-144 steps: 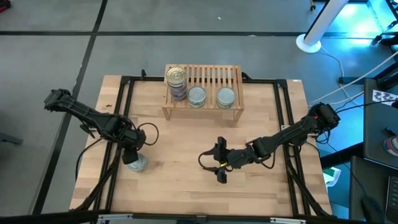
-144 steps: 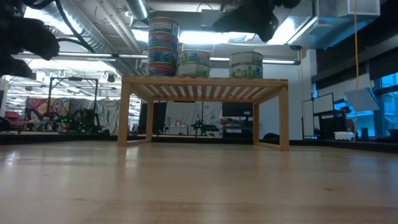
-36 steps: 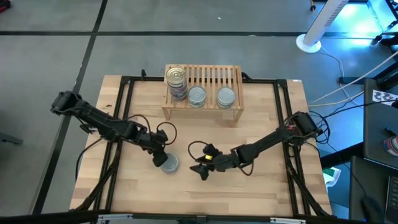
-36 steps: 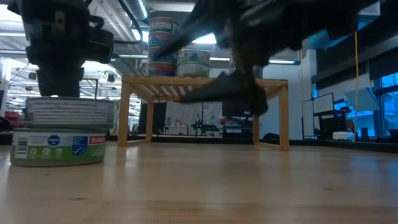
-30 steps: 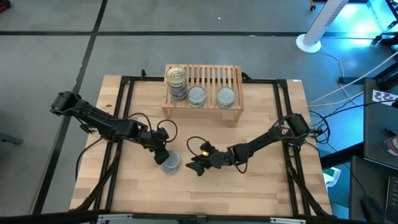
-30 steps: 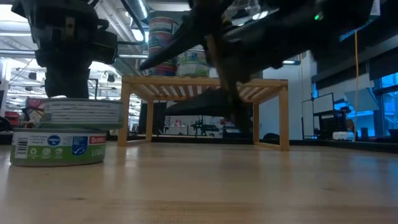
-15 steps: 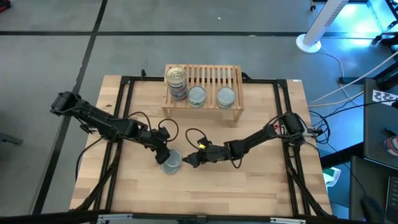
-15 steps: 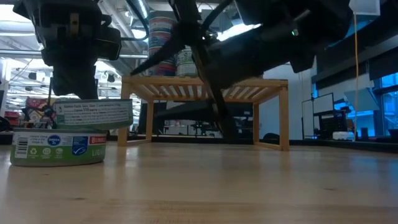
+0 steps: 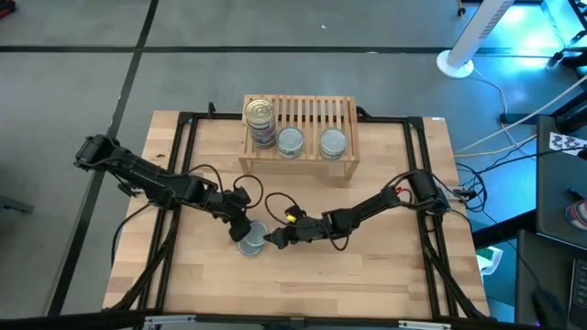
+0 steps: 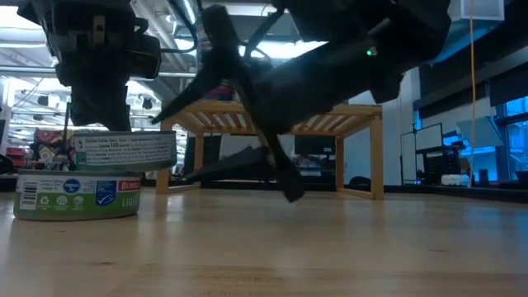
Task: Stack canned seafood by type on shelf
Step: Stack the green tuna can on top of the other green tuna can on the shelf
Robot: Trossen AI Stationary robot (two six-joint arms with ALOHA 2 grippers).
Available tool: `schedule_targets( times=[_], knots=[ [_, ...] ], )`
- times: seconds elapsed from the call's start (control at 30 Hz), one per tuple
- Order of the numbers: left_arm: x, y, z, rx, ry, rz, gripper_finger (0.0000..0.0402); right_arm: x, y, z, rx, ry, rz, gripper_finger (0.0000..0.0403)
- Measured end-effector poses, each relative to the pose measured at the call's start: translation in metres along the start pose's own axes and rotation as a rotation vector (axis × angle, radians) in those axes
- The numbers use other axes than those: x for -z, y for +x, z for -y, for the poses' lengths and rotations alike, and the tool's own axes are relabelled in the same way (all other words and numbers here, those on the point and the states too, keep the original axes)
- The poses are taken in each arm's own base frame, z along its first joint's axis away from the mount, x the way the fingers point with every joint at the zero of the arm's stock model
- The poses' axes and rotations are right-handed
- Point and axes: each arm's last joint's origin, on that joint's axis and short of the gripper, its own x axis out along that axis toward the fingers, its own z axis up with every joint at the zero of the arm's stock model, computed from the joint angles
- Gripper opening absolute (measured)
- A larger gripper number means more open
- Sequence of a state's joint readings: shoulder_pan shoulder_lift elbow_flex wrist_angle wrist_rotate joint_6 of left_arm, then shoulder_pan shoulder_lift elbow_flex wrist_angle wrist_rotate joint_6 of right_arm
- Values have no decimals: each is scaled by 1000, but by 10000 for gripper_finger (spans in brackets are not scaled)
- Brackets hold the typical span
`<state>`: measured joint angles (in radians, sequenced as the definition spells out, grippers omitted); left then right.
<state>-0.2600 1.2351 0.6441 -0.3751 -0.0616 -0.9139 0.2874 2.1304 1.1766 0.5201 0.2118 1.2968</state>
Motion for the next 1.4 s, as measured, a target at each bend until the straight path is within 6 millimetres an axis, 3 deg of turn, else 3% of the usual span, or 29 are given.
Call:
schedule_targets(
  times=[0.3,0.63,0.77,1.0,1.07,1.4],
  knots=[
    [-1,0,1,8,11,14,3,5,19,-2,-33,22,-41,293],
    [-1,0,2,13,27,17,3,3,21,-10,-42,-10,0,289],
    [-1,0,2,12,29,17,3,2,21,-9,-38,-10,14,257],
    [-1,-1,2,26,64,8,4,2,21,-9,-38,2,12,149],
    [-1,-2,4,46,93,0,6,3,21,-10,-44,2,0,136],
    [-2,-14,8,155,174,-37,105,3,20,-14,-101,-13,-72,141]
  ],
)
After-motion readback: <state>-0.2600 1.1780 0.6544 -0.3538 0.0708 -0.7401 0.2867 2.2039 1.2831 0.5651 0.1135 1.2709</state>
